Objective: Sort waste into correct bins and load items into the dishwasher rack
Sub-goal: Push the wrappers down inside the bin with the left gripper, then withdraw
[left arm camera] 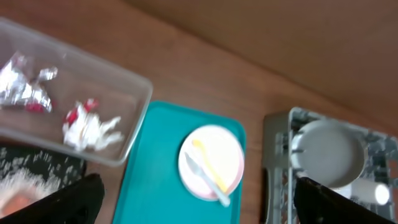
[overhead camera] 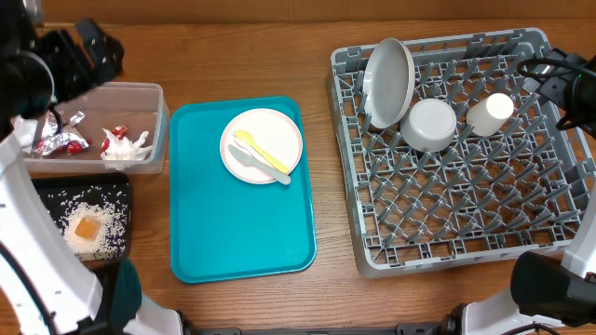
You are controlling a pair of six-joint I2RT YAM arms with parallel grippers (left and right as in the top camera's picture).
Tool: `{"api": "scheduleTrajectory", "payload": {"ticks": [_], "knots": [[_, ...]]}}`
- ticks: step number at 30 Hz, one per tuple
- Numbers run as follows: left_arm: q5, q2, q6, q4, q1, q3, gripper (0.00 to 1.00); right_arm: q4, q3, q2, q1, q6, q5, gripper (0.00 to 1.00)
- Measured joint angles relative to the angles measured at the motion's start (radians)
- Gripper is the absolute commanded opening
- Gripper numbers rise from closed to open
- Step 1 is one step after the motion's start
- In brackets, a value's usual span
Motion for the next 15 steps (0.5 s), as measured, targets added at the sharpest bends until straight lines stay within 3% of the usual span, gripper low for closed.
{"api": "scheduleTrajectory", "payload": {"ticks": [10, 15], "knots": [[0.006, -0.050, 0.154, -0.003, 0.001, -0.557, 1.00, 0.000, 0.000, 0.000, 0.000, 0.000, 0.000, 1.00], [-0.209, -0.076, 0.073, -0.003, 0.001, -0.614, 1.00, 0.000, 0.000, 0.000, 0.000, 0.000, 0.000, 1.00]]}}
